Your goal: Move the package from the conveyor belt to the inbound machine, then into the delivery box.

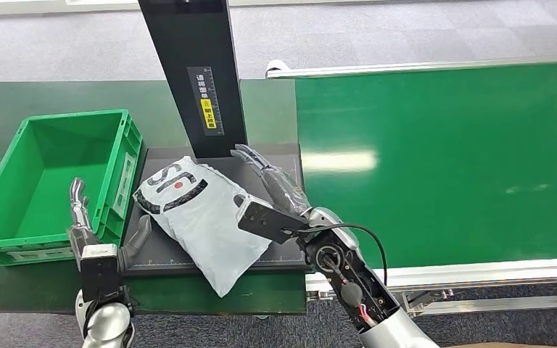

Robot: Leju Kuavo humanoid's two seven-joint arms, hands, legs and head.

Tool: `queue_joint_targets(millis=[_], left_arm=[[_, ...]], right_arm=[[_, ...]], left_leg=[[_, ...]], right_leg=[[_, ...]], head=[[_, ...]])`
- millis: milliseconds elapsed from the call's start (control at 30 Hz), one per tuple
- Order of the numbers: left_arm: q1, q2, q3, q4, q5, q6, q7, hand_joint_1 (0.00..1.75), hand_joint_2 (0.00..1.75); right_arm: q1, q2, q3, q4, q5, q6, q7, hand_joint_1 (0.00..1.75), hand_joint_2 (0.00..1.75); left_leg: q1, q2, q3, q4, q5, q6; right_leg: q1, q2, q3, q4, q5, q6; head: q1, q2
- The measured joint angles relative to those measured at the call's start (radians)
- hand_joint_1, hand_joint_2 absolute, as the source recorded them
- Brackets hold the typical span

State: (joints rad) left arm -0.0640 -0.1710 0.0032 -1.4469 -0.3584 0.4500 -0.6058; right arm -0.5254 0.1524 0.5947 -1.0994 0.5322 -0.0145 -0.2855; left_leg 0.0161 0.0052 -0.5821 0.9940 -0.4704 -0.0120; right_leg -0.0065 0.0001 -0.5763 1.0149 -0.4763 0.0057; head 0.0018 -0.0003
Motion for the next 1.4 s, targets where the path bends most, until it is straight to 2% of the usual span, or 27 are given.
queue_joint_targets(millis=[533, 767, 933, 1167, 1400], left_arm=[[0.005, 0.004, -0.009, 0.0, -0.019, -0.001, 0.003, 0.0, 1.75], [-0.008, 0.019, -0.093, 0.027, -0.201, -0.137, 0.063, 0.0, 1.75], [-0.093, 0.03, -0.177, 0.19, -0.327, -0.202, 0.114, 0.0, 1.75], [-0.291, 0.039, -0.271, 0.57, -0.443, -0.172, 0.107, 0.0, 1.75], [-0.396, 0.03, -0.326, 0.737, -0.482, -0.168, 0.105, 0.0, 1.75]], right_arm=[[0.004, -0.006, -0.007, -0.008, -0.006, -0.001, -0.008, 0.0, 0.0], [0.041, -0.02, -0.048, -0.05, -0.114, 0.002, -0.073, 0.0, 0.0], [0.107, -0.043, -0.108, -0.119, -0.158, 0.002, -0.094, 0.0, 0.0], [0.176, -0.06, -0.174, -0.202, -0.168, 0.011, -0.121, 0.0, 0.0], [0.213, -0.07, -0.204, -0.243, -0.173, 0.012, -0.121, 0.0, 0.0]], left_leg=[[0.0, 0.0, 0.0, 0.0, 0.0, 0.0], [0.0, 0.0, 0.0, 0.0, 0.0, 0.0], [0.0, -0.001, 0.0, 0.0, 0.0, 0.0], [0.0, 0.001, 0.001, 0.0, 0.0, 0.0], [0.0, -0.001, 0.002, 0.0, 0.0, 0.0]], right_leg=[[0.0, 0.0, 0.0, 0.0, 0.0, 0.0], [0.0, 0.0, -0.001, 0.0, 0.0, 0.0], [0.0, 0.0, -0.001, -0.001, 0.0, 0.0], [0.0, 0.0, 0.0, 0.0, 0.001, -0.001], [0.0, 0.0, 0.003, 0.0, 0.001, -0.001]], head=[[0.0, 0.0], [0.0, 0.0], [0.0, 0.0], [0.0, 0.0], [0.0, 0.0]])
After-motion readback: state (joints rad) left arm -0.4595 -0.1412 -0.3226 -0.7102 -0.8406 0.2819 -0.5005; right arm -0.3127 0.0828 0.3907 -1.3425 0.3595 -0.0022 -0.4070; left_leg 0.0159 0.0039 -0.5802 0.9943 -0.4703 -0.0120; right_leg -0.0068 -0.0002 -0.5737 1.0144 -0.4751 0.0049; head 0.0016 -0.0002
